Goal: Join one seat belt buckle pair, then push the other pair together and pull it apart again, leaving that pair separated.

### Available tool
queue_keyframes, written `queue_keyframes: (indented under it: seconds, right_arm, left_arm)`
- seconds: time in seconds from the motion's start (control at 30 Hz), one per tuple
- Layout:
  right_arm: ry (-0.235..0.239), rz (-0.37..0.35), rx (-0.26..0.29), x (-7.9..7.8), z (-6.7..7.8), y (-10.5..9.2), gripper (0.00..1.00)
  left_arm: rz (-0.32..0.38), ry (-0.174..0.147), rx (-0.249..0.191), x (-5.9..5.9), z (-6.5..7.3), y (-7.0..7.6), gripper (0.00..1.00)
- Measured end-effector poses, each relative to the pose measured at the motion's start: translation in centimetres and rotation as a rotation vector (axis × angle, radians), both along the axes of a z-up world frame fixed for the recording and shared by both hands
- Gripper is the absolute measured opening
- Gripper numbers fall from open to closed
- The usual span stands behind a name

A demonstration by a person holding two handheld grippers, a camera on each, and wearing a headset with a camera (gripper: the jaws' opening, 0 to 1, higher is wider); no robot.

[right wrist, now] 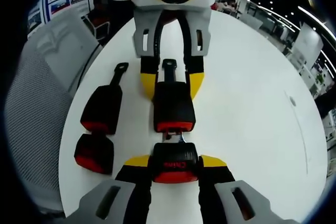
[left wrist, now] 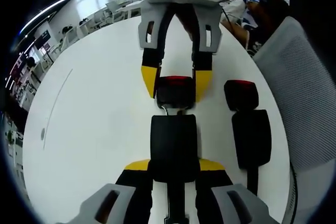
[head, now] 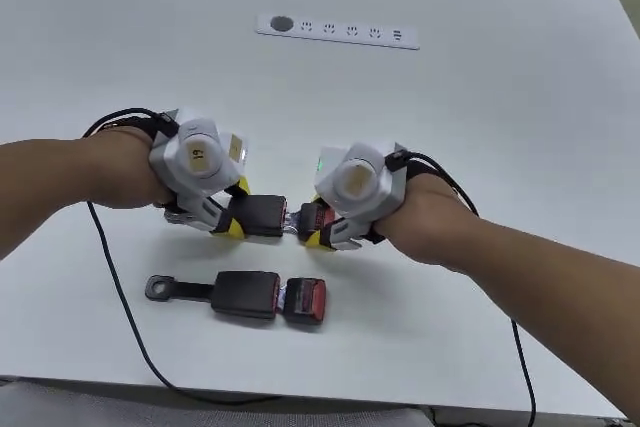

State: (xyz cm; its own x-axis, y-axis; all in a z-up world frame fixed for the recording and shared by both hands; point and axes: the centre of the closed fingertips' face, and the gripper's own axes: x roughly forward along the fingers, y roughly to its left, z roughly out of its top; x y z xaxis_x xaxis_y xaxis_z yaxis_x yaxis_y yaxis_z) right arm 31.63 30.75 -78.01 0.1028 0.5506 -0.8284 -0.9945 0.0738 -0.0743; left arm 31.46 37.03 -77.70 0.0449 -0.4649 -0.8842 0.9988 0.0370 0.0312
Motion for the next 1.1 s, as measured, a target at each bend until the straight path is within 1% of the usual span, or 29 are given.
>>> queue_keyframes:
  seconds: [0.13, 0.4, 0.6, 0.73, 0.8, 0.83, 0.93, 0.97, 1.0, 1.03, 1.1]
  right_arm:
    - [-0.006, 0.003, 0.002, 0.0, 0.0, 0.6, 0.29]
    - [-0.009, 0.009, 0.002, 0.0, 0.1, 0.6, 0.30]
    - [-0.012, 0.006, 0.000, -0.1, 0.1, 0.6, 0.30]
    - [-0.013, 0.010, 0.000, -0.1, 0.2, 0.5, 0.30]
    - [-0.011, 0.004, -0.006, -0.2, 0.4, 0.4, 0.31]
    - [-0.018, 0.008, -0.019, -0.2, 0.4, 0.2, 0.31]
    - [-0.019, 0.010, -0.025, -0.1, 0.3, -0.8, 0.31]
    - [-0.018, 0.007, -0.024, 0.0, 0.3, -1.3, 0.31]
    - [-0.009, 0.004, -0.003, -0.1, 0.4, -1.3, 0.31]
    - [-0.002, -0.001, 0.006, -0.3, 0.4, -1.2, 0.31]
    - [-0.020, 0.009, -0.004, -0.5, 0.3, -1.3, 0.31]
  left_arm:
    - [-0.011, 0.002, 0.004, 0.1, -0.2, 0.1, 0.31]
    - [-0.006, 0.003, 0.001, 0.3, -0.5, 0.4, 0.31]
    - [0.002, 0.001, -0.006, 0.3, -0.4, 0.3, 0.31]
    - [0.004, 0.009, 0.006, 0.4, -0.5, 0.3, 0.31]
    - [0.003, 0.013, 0.022, 0.5, -0.6, 0.2, 0.31]
    - [0.001, 0.012, 0.027, 0.4, -0.6, 0.2, 0.31]
    - [-0.001, 0.016, 0.031, 0.4, -0.5, 0.3, 0.31]
    - [0.000, 0.017, 0.030, 0.3, -0.5, 0.3, 0.31]
    - [-0.004, 0.017, 0.029, 0.2, -0.5, 0.3, 0.31]
    - [-0.007, 0.016, 0.032, 0.2, -0.4, 0.2, 0.31]
    - [-0.011, 0.015, 0.041, 0.2, -0.3, 0.2, 0.31]
